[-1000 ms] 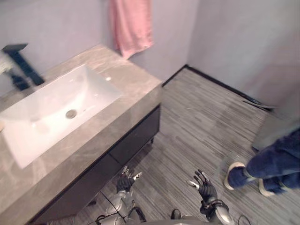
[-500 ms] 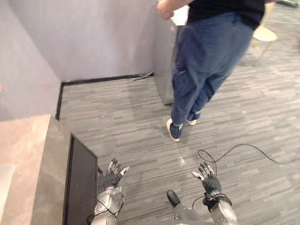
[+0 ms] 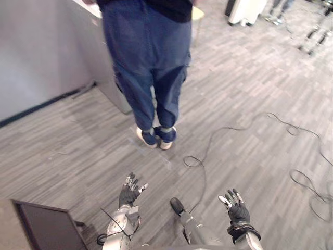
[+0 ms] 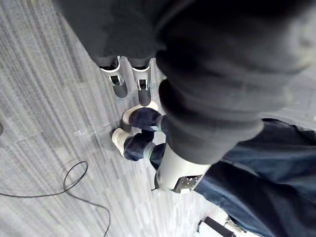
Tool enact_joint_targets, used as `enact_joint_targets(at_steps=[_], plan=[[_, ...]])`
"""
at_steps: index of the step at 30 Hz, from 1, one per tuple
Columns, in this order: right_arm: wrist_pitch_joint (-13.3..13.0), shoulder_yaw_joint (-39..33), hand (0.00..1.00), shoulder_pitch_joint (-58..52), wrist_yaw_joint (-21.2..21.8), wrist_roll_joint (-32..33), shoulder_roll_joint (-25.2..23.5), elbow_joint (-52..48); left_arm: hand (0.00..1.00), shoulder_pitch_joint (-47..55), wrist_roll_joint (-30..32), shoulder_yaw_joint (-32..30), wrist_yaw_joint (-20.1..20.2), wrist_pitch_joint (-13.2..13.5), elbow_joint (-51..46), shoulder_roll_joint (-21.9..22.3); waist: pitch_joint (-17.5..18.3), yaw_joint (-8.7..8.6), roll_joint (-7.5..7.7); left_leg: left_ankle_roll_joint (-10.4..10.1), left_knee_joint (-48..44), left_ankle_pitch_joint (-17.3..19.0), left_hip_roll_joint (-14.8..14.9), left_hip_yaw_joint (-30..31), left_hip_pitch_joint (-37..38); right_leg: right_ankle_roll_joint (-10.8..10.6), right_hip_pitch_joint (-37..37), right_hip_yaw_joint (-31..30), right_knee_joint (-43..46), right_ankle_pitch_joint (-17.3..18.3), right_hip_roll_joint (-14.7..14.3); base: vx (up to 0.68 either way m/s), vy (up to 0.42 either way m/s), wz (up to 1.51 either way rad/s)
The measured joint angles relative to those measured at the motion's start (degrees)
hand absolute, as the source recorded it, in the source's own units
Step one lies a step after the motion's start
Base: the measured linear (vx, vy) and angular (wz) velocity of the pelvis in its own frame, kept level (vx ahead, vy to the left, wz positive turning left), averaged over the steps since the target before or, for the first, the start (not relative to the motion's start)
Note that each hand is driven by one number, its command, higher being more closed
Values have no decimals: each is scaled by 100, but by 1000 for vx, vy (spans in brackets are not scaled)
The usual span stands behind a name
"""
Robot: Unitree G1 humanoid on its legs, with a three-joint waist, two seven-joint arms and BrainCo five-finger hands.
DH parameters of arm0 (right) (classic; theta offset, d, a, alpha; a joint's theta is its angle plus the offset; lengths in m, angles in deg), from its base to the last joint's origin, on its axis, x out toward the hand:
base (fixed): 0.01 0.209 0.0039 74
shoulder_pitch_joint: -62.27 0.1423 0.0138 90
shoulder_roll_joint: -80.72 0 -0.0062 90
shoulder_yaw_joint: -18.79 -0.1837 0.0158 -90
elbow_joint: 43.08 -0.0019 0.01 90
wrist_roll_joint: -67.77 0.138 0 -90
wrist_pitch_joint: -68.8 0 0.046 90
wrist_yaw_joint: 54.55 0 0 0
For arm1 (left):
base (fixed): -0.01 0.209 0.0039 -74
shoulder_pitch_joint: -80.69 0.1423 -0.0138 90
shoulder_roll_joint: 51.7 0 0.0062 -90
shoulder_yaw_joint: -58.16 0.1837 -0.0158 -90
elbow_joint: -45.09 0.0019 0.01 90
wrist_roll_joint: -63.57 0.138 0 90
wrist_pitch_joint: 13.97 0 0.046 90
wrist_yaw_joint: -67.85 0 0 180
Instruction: Organize washtable
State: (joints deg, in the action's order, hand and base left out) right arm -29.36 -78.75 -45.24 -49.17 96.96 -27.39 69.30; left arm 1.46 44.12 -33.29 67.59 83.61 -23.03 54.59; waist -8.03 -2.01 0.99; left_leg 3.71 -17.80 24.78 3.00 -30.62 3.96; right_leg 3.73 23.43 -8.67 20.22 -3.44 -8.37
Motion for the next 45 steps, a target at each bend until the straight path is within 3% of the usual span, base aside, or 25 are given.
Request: enact_joint_targets(at_steps=[3, 5, 6, 8, 10, 12, 14, 15, 16, 18, 20, 21, 22, 23, 25, 26, 27, 29, 30, 31, 32, 34, 36, 41, 45], plan=[[-26, -6, 0, 6, 51, 5, 99, -179, 0, 168, 3, -48, 7, -42, -181, 122, -27, -89, -26, 80, -16, 54, -88, -588, 160, 51, 214, 1186, 1772, 1318, 460, -35, -37, -81], [-18, -71, 0, 43, 55, 2, 268, -15, 0, 200, 1, -51, 17, -49, -399, 211, 31, -110, -212, 23, 182, 114, -124, -839, 314, -21, 123, 1987, 2377, 1874, 887, 154, 33, -43], [-18, -40, 0, 231, 53, -5, 408, 158, 0, 325, -5, -104, 11, -32, -691, 339, 117, -45, -208, -6, 94, 114, -200, -1176, 332, 71, -77, 2753, 2257, 1985, 1318, 237, 42, -115], [-13, 94, 0, 670, 17, -10, 516, 354, 0, 394, -16, -354, -40, -42, -669, 348, 136, -22, -391, -123, -283, 47, -64, -1644, 287, 577, -386, 3439, 1725, 1964, 1247, 224, 12, -174], [-22, 217, 0, 872, -20, -8, 408, 415, 0, 422, -25, -456, -121, -32, -656, 282, 141, 29, -303, -336, -830, -6, 223, -1876, 149, 429, -844, 2969, 820, 1818, 956, 155, -33, -156], [-18, 314, 0, 1049, -27, 58, 285, 711, 0, 392, -24, -397, -120, 22, -491, 184, 162, 103, 21, -401, -440, -15, 393, -2016, -22, 116, -1395, 2247, -154, 1386, 883, -7, -95, -126], [-21, 381, 0, 971, -13, 126, 281, 701, 0, 392, -26, -298, -129, 10, -281, 212, 222, 102, 31, -539, 17, -218, 640, -2046, -178, -15, -1670, 2089, -583, 1185, 847, 14, -88, -85], [-10, 381, 0, 863, -12, 179, 354, 708, 0, 353, -84, -260, -139, 5, -138, 276, 283, 125, 7, -464, 77, -826, 762, -2116, -164, -113, -1776, 1964, -738, 1130, 840, 117, 3, -64], [-9, 369, 0, 705, -13, 180, 360, 644, 0, 358, -136, -208, -144, -32, -34, 285, 384, 54, -68, -440, 108, -863, 732, -2138, -149, -271, -1863, 1973, -918, 1016, 861, 152, 58, -35], [9, 318, 0, 429, -20, 176, 345, 620, 0, 288, -139, -92, -140, -33, -13, 257, 430, -54, -48, -404, 37, -863, 667, -2159, -19, -344, -2076, 1972, -1185, 911, 910, 168, 138, 1], [66, 281, 0, 235, -51, 176, 319, 619, 0, 273, -139, -93, -144, -34, 101, 127, 419, -19, 44, -381, -1013, -841, 992, -2206, -64, -247, -2501, 1852, -1500, 706, 997, 139, 127, -27], [75, 191, 0, 287, -69, 175, 200, 645, 0, 276, -143, -92, -145, -28, 189, 25, 359, -19, 173, -492, -1163, -410, 1087, -2101, -275, -295, -2557, 1655, -1405, 739, 1193, 34, 123, -36], [59, 43, 0, 369, -92, 173, 245, 629, 0, 194, -190, -25, -153, -20, 224, 99, 312, -92, 21, -344, 83, -1173, 1032, -2089, -225, -544, -2462, 1600, -1084, 876, 1219, -4, 122, -42], [70, 61, 0, 417, -130, 170, 260, 654, 0, 202, -228, -37, -162, -28, 244, 119, 314, -87, 58, -327, -37, -1170, 1006, -2233, -83, -696, -2382, 1479, -942, 1055, 1272, -3, 76, -54], [84, 291, 0, 471, -135, 168, 239, 641, 0, 254, -245, -136, -252, -28, 255, 90, 324, -6, 60, -111, -1112, -1035, 1366, -2351, -163, -651, -2130, 1150, -881, 1024, 1058, -41, -66, -98], [82, 374, 0, 503, -140, 171, 278, 621, 0, 338, -246, -149, -268, -28, 297, 105, 322, -16, 32, 45, -1930, -999, 1614, -1836, -272, -499, -2130, 1097, -823, 1010, 940, -83, -120, -140], [70, 424, 0, 505, -144, 174, 370, 590, 0, 452, -248, -141, -273, -35, 319, 133, 344, 7, -162, 422, -2448, -1005, 1716, -1074, -496, -484, -2176, 869, -803, 1019, 822, -47, -38, -161], [61, 561, 0, 563, -157, 178, 448, 585, 0, 654, -249, -148, -347, -34, 331, 176, 383, 184, -223, 957, -3421, -1467, 1305, 761, -1134, -445, -2196, 17, -794, 1031, 796, 85, 174, -208], [53, 573, 0, 548, -160, 178, 440, 581, 0, 666, -250, -148, -362, -32, 324, 165, 386, 231, -228, 761, -3449, -1455, 1187, 986, -1172, -471, -2174, -93, -795, 1023, 801, 110, 278, -209], [30, 575, 0, 533, -164, 177, 468, 702, 0, 667, -256, -144, -368, -19, 322, 140, 402, 312, -261, 108, -3226, -912, 843, 1847, -1206, -549, -2098, -507, -779, 979, 759, 59, 249, -138], [48, 567, 0, 551, -165, 176, 468, 835, 0, 650, -269, -142, -368, -12, 323, 94, 388, 278, -245, -313, -2798, -528, 640, 2551, -1247, -579, -2083, -747, -805, 961, 776, 66, 299, -133], [54, 544, 0, 512, -150, 171, 487, 838, 0, 572, -312, -110, -359, 44, 315, 59, 389, 271, -176, -610, -1555, -422, 480, 3133, -1250, -648, -1977, -1005, -812, 966, 890, 6, 278, -72], [70, 473, 0, 534, -138, 164, 510, 1011, 0, 447, -361, -46, -363, 49, 390, 6, 380, 280, -168, -778, -652, -804, 331, 3125, -1117, -1007, -1905, -1208, -810, 991, 1077, -16, 317, -50], [148, 355, 0, 395, -128, 43, 423, 1037, 0, 376, -357, 181, -348, 59, 365, -241, 493, 265, 22, -433, -256, -858, -248, 2784, -1004, -1005, -1895, -1047, -1127, 955, 1643, 30, 213, -23], [192, 352, 0, 459, -127, 14, 415, 1072, 0, 443, -345, 213, -239, 62, 327, -266, 515, 290, -16, -328, 22, -888, -408, 2515, -879, -1167, -1802, -1122, -1262, 802, 1841, 52, 124, -35]])
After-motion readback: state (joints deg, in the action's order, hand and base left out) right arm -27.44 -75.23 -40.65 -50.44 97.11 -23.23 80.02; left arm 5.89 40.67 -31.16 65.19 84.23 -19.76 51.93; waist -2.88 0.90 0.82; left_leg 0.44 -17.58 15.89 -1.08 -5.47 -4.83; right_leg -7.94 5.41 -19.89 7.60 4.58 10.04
